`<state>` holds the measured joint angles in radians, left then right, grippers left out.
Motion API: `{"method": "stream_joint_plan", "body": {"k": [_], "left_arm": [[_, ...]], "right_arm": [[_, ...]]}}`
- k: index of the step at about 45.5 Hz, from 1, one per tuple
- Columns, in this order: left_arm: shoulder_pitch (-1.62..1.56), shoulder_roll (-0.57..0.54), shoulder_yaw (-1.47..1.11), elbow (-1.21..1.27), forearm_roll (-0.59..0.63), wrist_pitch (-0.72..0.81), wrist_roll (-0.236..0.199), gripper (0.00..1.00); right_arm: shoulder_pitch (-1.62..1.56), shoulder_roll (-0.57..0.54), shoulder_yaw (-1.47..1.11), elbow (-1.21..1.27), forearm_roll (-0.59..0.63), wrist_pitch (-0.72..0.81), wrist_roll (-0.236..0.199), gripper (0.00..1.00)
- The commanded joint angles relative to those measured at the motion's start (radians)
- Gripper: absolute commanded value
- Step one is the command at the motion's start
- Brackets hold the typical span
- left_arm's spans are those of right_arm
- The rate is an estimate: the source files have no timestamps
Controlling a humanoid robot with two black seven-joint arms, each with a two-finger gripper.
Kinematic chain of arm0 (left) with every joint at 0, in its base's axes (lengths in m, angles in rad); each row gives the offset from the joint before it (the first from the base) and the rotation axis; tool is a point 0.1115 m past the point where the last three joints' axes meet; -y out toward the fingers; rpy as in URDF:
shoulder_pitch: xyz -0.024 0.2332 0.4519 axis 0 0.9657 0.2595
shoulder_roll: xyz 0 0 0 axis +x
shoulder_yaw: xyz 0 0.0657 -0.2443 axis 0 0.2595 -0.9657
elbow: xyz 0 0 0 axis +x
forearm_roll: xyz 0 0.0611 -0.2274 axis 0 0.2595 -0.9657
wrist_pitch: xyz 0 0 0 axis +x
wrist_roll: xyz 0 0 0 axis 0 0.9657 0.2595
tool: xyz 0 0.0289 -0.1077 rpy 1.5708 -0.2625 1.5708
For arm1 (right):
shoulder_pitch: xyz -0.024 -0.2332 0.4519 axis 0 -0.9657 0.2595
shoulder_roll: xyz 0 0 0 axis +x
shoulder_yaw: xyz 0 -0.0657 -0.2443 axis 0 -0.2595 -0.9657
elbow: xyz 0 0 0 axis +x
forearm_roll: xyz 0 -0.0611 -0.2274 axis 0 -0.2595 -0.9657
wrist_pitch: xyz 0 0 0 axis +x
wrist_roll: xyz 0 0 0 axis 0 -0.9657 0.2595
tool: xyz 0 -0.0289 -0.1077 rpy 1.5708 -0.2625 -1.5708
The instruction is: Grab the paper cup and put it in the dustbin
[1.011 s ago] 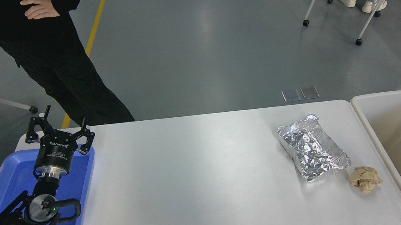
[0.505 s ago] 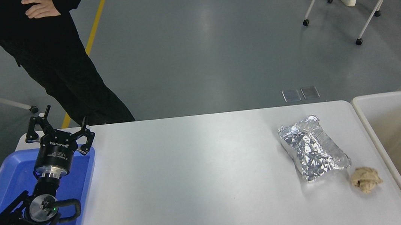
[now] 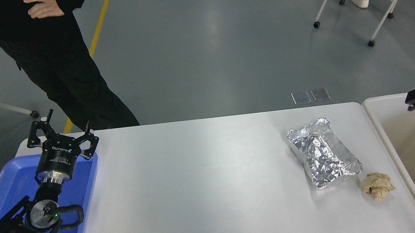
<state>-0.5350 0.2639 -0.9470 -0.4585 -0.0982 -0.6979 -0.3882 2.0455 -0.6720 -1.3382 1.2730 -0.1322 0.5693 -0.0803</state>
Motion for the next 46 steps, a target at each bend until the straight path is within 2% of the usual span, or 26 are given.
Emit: {"method": "stream_joint_plan", "body": {"k": [1,13,18,23,46], "left_arm": [[0.001,0.000,0.001,0.000,0.000,0.000,0.000,1.00],[0.003,0.000,-0.001,0.000,0.000,0.000,-0.001,1.00],[0.003,0.000,-0.003,0.000,0.000,0.000,-0.001,1.00],[0.001,0.000,-0.001,0.000,0.000,0.000,0.000,1.00],[0.001,0.000,0.001,0.000,0.000,0.000,0.002,1.00]], "right_arm": [[0.226,0.095,-0.024,0.065,0.000,0.216,0.001,1.00],[0.392,0.232,0.030,0.170,0.008,0.216,0.002,1.00],[0.423,0.322,0.030,0.177,0.077,0.216,0.001,1.00],[0.420,0.376,0.030,0.174,0.091,0.216,0.001,1.00],[0.407,0.394,0.031,0.170,0.105,0.216,0.001,1.00]]}}
